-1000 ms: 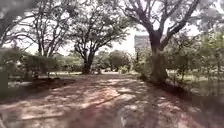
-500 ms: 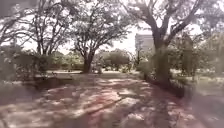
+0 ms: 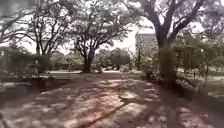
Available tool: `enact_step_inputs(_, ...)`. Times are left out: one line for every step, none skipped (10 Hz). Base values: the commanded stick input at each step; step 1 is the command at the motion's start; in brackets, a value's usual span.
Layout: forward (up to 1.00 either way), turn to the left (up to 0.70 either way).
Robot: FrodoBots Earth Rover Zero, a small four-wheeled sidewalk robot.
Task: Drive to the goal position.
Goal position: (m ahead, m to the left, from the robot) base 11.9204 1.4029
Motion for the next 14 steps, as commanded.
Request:
enact_step_inputs(0.70,0.00)
enact_step_inputs(0.70,0.00)
enact_step_inputs(0.70,0.00)
enact_step_inputs(0.70,0.00)
enact_step_inputs(0.70,0.00)
enact_step_inputs(0.70,0.00)
enact_step_inputs(0.70,0.00)
enact_step_inputs(0.70,0.00)
enact_step_inputs(0.70,0.00)
enact_step_inputs(0.70,-0.10)
enact_step_inputs(0.70,-0.28)
enact_step_inputs(0.70,-0.35)
enact_step_inputs(0.70,-0.35)
enact_step_inputs(0.70,-0.24)
